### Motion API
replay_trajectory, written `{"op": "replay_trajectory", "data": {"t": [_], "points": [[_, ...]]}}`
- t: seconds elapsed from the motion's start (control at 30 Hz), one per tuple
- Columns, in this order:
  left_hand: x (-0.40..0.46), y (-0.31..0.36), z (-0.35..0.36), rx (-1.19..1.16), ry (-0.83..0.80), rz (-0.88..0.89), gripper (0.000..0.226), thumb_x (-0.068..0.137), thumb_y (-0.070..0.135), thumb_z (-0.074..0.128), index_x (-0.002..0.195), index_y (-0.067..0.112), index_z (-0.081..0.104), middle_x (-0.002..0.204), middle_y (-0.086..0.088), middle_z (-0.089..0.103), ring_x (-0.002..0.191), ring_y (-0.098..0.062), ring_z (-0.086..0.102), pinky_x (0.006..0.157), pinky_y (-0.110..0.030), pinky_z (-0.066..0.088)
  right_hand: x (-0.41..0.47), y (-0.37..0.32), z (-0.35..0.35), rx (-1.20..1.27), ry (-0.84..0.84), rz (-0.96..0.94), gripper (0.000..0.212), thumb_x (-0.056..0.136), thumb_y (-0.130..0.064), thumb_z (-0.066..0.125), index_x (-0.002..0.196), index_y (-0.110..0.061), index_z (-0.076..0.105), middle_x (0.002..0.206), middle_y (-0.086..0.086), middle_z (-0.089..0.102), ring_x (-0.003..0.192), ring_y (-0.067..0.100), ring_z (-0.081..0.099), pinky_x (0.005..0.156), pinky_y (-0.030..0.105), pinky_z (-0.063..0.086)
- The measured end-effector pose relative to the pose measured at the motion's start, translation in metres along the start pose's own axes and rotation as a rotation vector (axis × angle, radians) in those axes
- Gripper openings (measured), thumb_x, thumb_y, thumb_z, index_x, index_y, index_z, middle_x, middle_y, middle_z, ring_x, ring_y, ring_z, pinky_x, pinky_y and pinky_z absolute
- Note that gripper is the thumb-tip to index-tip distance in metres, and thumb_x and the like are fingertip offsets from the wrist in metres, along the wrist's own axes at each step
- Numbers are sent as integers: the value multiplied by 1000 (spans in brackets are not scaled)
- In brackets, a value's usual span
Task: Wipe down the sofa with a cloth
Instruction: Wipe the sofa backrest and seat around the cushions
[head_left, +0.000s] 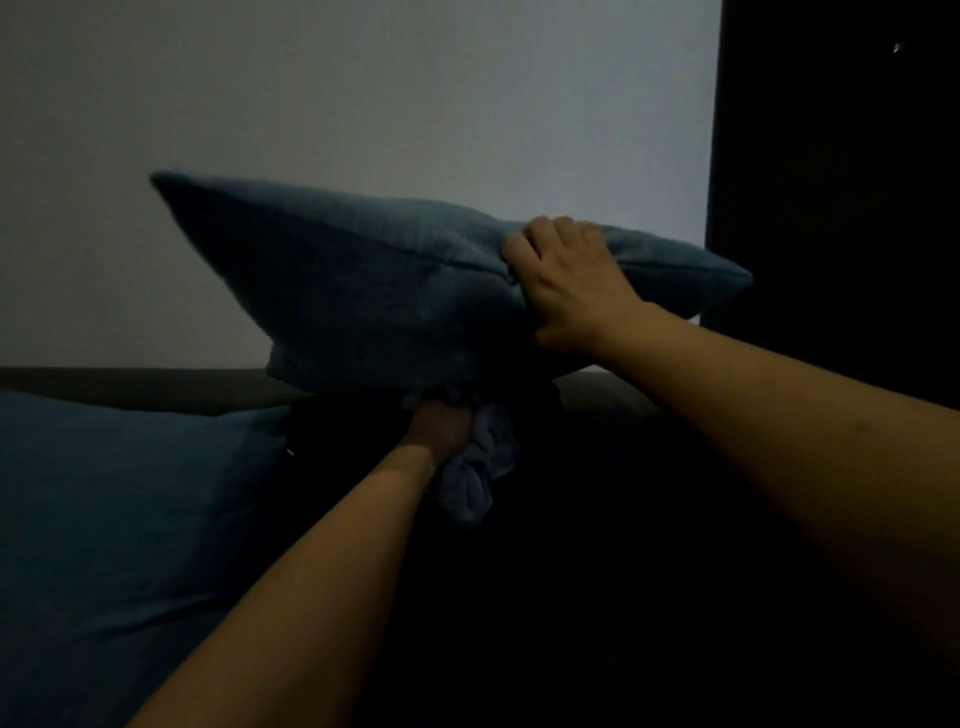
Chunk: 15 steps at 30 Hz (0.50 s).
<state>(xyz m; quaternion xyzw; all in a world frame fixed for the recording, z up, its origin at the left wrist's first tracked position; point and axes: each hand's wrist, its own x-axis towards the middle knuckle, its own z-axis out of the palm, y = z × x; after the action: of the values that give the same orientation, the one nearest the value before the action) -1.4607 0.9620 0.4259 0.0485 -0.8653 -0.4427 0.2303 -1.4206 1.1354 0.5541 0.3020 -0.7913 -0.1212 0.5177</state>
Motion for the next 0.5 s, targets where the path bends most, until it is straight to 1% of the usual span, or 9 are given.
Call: {"op": "replay_trajectory", "data": {"t": [0.03, 0.1, 0.17, 0.27, 0.33, 0.4, 0.43, 0.5], "points": [[-2, -8, 4, 28, -15, 18, 35, 100, 20, 45, 125, -1, 55, 131, -20, 54, 123, -32, 51, 89, -22, 39, -1, -5, 6, 10, 12, 8, 59, 61, -21, 66, 115, -9, 46, 109, 19, 48, 98, 37, 47, 81, 43, 35], [-10, -23, 6, 64, -38, 38, 34, 100, 18, 43, 126, 0, 53, 133, -18, 52, 123, -30, 49, 95, -23, 37, 1, -15, 14, 46, 61, 10, 55, 62, -17, 65, 114, -6, 49, 106, 21, 51, 94, 38, 49, 78, 43, 35], [-16, -42, 0, 161, -65, 32, 35, 100, 22, 43, 129, 6, 52, 135, -16, 52, 122, -28, 51, 92, -23, 36, 6, -24, 18, 51, 83, 27, 56, 67, -16, 62, 120, -5, 47, 109, 23, 52, 96, 39, 50, 80, 43, 35], [-22, -82, -14, 345, -125, -57, 38, 101, 31, 41, 133, 14, 51, 138, -12, 52, 123, -28, 51, 93, -24, 38, 12, -33, 24, 49, 35, 129, 66, 76, -19, 60, 134, -5, 34, 120, 24, 47, 106, 39, 46, 90, 45, 33], [-29, -107, -16, 425, -163, -125, 39, 100, 29, 42, 134, 13, 49, 137, -13, 51, 123, -28, 51, 96, -26, 40, 15, -39, 27, 47, -5, 182, 73, 78, -20, 60, 141, -6, 25, 124, 26, 44, 109, 41, 44, 94, 46, 31], [-40, -132, -14, 521, -205, -205, 45, 99, 24, 42, 142, 9, 40, 145, -15, 43, 129, -30, 45, 103, -28, 36, 16, -48, 29, 47, -21, 203, 74, 81, -20, 60, 143, -7, 21, 124, 28, 42, 110, 41, 43, 94, 46, 31], [-46, -144, -11, 539, -205, -247, 48, 99, 26, 42, 144, 9, 38, 146, -15, 41, 130, -30, 44, 105, -29, 36, 17, -53, 31, 54, -31, 206, 74, 82, -20, 59, 143, -8, 20, 125, 28, 42, 110, 42, 43, 93, 46, 32], [-61, -170, 0, 526, -195, -347, 56, 97, 40, 42, 145, 13, 37, 147, -16, 41, 129, -32, 45, 103, -30, 38, 17, -68, 37, 75, -57, 207, 72, 87, -20, 56, 145, -9, 17, 127, 30, 40, 111, 42, 43, 92, 46, 33]]}}
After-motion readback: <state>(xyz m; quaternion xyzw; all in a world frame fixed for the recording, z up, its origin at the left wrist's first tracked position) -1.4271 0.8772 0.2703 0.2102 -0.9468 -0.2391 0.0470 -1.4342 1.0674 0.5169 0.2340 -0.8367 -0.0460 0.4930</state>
